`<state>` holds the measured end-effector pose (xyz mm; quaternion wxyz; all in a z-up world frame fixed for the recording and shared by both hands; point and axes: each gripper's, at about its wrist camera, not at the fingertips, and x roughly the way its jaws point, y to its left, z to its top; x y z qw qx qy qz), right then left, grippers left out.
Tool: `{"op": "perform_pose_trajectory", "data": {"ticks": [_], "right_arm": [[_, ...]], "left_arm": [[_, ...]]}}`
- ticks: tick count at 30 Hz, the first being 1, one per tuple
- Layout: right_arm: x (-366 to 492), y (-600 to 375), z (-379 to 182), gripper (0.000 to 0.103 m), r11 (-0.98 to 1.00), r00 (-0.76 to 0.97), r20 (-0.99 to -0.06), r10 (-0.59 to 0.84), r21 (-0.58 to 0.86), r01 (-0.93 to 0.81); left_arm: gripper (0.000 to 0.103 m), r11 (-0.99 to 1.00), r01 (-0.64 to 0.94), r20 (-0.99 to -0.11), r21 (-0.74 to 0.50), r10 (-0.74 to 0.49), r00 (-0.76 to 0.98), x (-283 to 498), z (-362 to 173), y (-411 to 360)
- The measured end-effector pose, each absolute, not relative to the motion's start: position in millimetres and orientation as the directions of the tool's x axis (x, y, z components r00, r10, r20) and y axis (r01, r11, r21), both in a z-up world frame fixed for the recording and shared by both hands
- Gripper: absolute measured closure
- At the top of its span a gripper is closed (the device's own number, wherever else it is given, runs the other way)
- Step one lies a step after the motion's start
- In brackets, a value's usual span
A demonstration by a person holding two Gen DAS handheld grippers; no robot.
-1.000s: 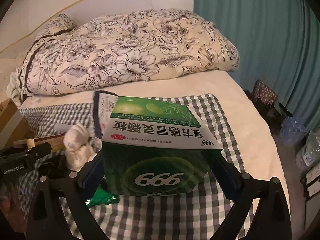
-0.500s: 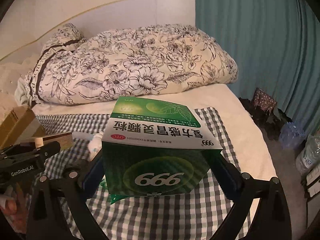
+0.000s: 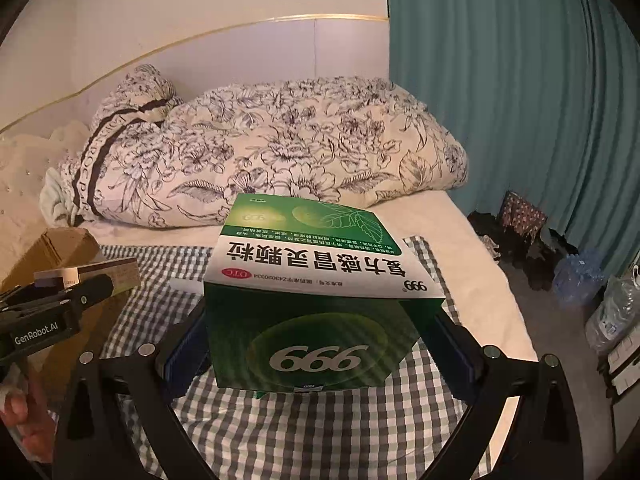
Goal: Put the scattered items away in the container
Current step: 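Lift both held boxes and carry them toward the cardboard box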
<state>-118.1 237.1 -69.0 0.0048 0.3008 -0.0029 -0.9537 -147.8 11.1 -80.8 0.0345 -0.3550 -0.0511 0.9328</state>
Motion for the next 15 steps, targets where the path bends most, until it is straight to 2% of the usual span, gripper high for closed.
{"op": "perform_pose_trajectory", "data": {"ticks": [15], "right_arm": [[-79.9,229.0,-24.3,0.005,-1.000,-0.863,-0.506,0.018,-0.008,-0.017]], "left_arm": [[0.016,-0.994,-0.030,-0.589,-0.103,0.086,-0.804,-106.7,-27.0,3.4]]}}
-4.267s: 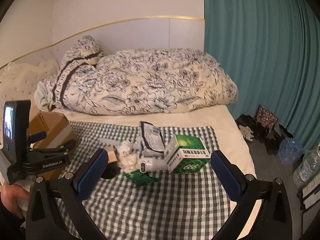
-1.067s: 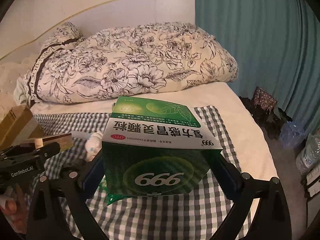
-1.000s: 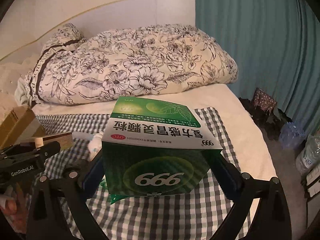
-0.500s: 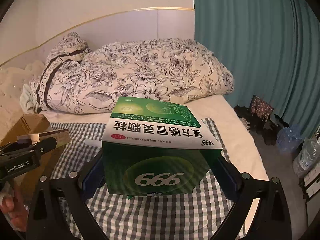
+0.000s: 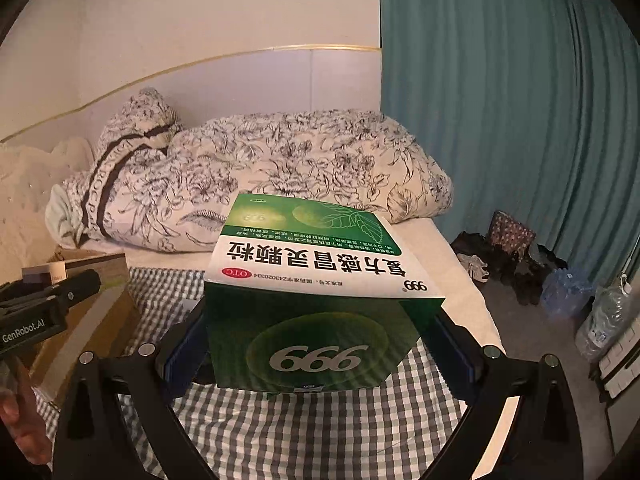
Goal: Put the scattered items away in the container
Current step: 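Lift both held boxes and carry them toward the cardboard box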
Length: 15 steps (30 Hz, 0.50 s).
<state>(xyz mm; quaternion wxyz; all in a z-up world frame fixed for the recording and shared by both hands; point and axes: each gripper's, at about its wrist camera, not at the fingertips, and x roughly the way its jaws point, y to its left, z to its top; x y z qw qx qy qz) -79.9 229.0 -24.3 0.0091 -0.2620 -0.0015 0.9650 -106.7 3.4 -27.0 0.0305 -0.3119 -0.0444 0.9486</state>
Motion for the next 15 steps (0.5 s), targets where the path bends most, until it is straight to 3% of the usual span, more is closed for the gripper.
{"op": "perform_pose_trajectory", "data": {"ticks": [15], "right_arm": [[-47.8,210.4,5.2,0.005,-0.999,-0.894,-0.446,-0.032,0.015,0.028]], "left_arm": [[0.016,-0.998,0.003,-0.539,-0.066,0.033,-0.842,-72.2,7.4,-19.0]]}}
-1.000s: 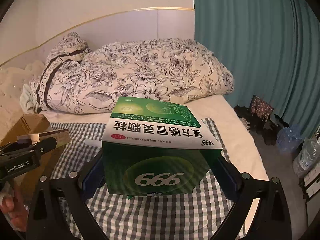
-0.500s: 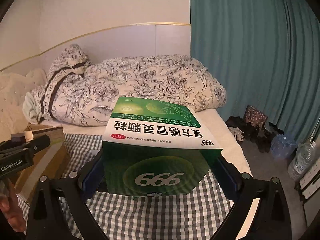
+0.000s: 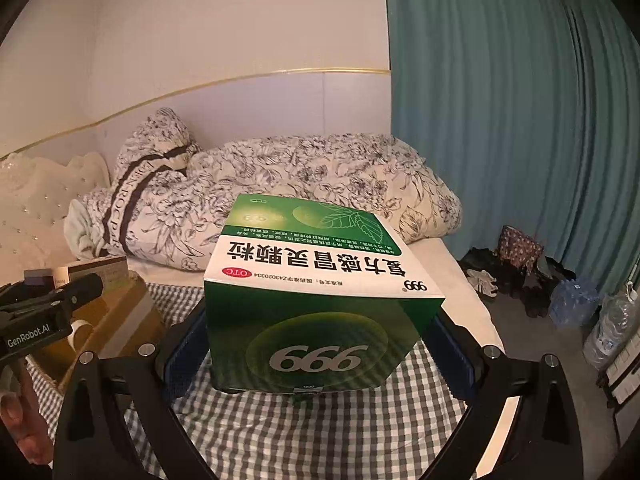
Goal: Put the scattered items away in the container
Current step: 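Lift both held boxes and carry them toward the cardboard box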
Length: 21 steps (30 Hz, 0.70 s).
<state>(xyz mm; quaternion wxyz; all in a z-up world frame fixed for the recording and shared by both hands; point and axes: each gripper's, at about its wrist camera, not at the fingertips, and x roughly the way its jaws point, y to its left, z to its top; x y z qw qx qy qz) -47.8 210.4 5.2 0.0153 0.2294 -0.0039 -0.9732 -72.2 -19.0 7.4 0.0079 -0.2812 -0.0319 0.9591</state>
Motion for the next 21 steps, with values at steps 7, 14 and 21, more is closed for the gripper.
{"op": "perform_pose_trajectory", "data": {"ticks": [7,14,21], "right_arm": [[-36.5,193.4,15.2,0.005,-0.998,-0.903,-0.427,-0.059,0.024,0.054],[-29.7,170.3,26.1,0.005,-0.996,-0.907,-0.412,-0.092,0.020,0.092],[-26.1,143.6,32.1,0.007,-0.991,-0.907,-0.400,-0.131,0.018,0.136]], "left_arm": [[0.016,-0.998,0.045,-0.541,-0.035,-0.019,-0.841,-58.5,13.6,-38.4],[0.016,-0.997,0.071,-0.511,-0.018,-0.051,-0.858,-41.3,25.9,-61.2],[0.016,-0.993,0.114,-0.508,-0.022,-0.087,-0.857,-30.4,28.1,-90.9]]}}
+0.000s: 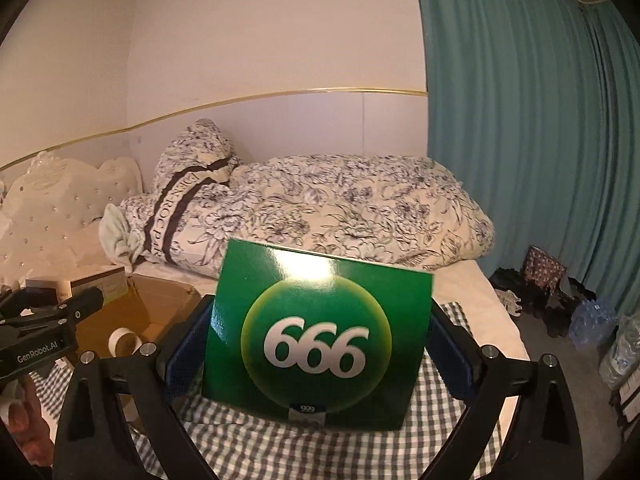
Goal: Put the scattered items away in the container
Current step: 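Lift both held boxes and carry them toward the cardboard box, then lower the tan box and green medicine box into the cardboard box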
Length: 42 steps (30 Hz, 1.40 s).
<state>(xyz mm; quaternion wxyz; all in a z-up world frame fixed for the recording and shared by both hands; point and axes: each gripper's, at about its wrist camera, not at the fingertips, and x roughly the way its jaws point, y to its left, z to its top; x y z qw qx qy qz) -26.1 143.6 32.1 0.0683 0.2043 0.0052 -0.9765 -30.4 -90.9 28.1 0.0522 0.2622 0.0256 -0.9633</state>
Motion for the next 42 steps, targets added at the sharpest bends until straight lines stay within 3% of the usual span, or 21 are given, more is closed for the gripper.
{"op": "perform_pose_trajectory", "data": {"ticks": [42], "right_arm": [[-66.3,-30.4,5.8,0.009,-0.914,-0.819,-0.434,-0.376,0.031,0.403]], "left_arm": [[0.016,-0.955,0.295,-0.548,-0.018,-0.238,-0.802,-36.7,-3.5,-227.6]]}}
